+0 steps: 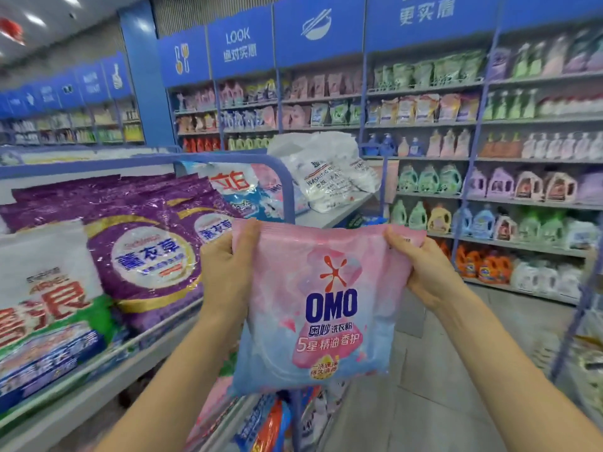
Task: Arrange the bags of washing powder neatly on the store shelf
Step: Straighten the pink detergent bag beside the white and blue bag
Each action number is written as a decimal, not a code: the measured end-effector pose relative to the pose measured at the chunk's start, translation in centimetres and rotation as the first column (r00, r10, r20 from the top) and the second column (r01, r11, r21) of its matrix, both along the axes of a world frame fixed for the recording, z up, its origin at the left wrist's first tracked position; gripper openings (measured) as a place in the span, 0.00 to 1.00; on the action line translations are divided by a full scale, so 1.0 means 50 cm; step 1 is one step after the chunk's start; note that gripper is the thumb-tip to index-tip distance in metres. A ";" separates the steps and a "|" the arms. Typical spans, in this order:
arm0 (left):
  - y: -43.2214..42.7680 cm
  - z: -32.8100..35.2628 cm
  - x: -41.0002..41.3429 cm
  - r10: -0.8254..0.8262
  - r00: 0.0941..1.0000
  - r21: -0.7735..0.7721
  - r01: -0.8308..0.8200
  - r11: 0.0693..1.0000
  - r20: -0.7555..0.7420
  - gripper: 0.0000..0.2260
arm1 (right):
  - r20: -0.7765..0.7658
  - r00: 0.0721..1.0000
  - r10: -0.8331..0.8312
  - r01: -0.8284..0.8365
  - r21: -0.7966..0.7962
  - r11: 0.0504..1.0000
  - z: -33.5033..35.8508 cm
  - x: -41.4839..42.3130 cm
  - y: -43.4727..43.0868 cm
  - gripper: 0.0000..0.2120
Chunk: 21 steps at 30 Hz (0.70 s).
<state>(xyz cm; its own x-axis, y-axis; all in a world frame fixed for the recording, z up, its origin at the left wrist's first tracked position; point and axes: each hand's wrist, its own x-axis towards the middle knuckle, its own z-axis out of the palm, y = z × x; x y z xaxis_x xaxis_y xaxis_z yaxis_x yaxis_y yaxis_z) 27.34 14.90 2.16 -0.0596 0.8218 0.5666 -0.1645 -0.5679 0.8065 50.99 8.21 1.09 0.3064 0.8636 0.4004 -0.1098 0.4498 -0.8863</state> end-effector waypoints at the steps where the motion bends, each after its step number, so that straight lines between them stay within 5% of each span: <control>1: 0.013 0.010 0.041 0.004 1.000 -0.003 -0.004 1.000 0.020 0.22 | 0.011 1.000 0.001 -0.001 0.002 1.000 0.004 0.046 0.019 0.32; 4: 0.059 0.040 0.165 -0.018 0.998 0.011 0.017 1.000 0.060 0.25 | 0.003 0.998 0.070 -0.070 0.003 0.998 -0.025 0.186 0.076 0.45; 11: 0.170 0.077 0.384 -0.011 0.990 -0.035 0.016 0.999 0.139 0.19 | 0.036 0.960 0.278 -0.252 -0.324 0.912 -0.241 0.329 0.196 0.50; 17: 0.332 0.058 0.495 0.086 0.985 -0.100 -0.072 0.992 0.148 0.18 | -0.092 0.967 0.239 -0.256 -0.295 0.920 -0.233 0.413 0.346 0.55; 21: 0.463 0.048 0.541 0.188 0.977 0.023 -0.192 0.981 0.104 0.20 | -0.121 0.975 0.186 -0.210 -0.234 0.949 -0.203 0.486 0.450 0.49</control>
<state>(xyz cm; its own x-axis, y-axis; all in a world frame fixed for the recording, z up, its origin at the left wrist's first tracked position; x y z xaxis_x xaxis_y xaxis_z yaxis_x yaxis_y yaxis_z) 54.37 38.03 4.58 -0.2708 0.7715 0.5757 -0.1304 -0.6220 0.7721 75.31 30.70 -9.06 0.1463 0.9783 0.1470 -0.2649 0.1819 -0.9470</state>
